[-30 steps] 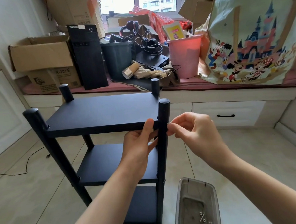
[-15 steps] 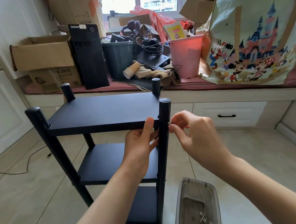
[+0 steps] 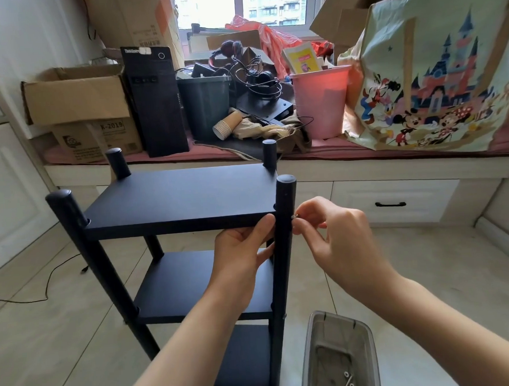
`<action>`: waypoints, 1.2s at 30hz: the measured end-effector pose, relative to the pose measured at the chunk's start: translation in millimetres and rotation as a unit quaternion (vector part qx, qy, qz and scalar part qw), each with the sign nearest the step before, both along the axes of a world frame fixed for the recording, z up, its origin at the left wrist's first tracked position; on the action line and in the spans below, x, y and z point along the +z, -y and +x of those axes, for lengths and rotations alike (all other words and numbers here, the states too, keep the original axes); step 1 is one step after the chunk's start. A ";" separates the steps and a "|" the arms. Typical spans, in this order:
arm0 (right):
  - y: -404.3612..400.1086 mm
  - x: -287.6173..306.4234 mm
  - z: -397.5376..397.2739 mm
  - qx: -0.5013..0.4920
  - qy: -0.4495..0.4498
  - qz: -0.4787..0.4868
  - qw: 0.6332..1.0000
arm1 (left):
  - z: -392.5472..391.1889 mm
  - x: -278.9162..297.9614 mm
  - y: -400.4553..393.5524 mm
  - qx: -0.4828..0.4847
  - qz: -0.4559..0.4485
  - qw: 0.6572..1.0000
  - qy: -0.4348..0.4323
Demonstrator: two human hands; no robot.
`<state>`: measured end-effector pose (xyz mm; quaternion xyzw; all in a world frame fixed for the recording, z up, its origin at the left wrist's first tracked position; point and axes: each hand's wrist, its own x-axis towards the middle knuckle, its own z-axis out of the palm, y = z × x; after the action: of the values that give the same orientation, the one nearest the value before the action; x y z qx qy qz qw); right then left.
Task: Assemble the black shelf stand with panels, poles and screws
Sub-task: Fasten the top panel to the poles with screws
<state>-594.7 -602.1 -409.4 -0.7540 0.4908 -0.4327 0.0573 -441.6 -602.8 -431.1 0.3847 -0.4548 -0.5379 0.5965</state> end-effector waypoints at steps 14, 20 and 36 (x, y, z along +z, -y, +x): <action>1.6 4.5 0.2 -0.011 0.042 0.019 0.999 | -1.0 -3.1 6.0 -0.009 0.000 1.000 -0.015; 2.0 6.1 3.6 -0.031 -0.010 -0.015 0.999 | -4.0 -3.2 9.6 -0.001 0.004 1.000 -0.023; 6.7 16.5 1.0 -0.005 0.108 0.040 0.993 | -1.2 0.2 9.3 -0.012 -0.005 1.000 0.005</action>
<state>-593.6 -608.8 -392.9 -0.6976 0.5027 -0.4917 0.1375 -442.9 -612.1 -431.0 0.3791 -0.4654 -0.5401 0.5899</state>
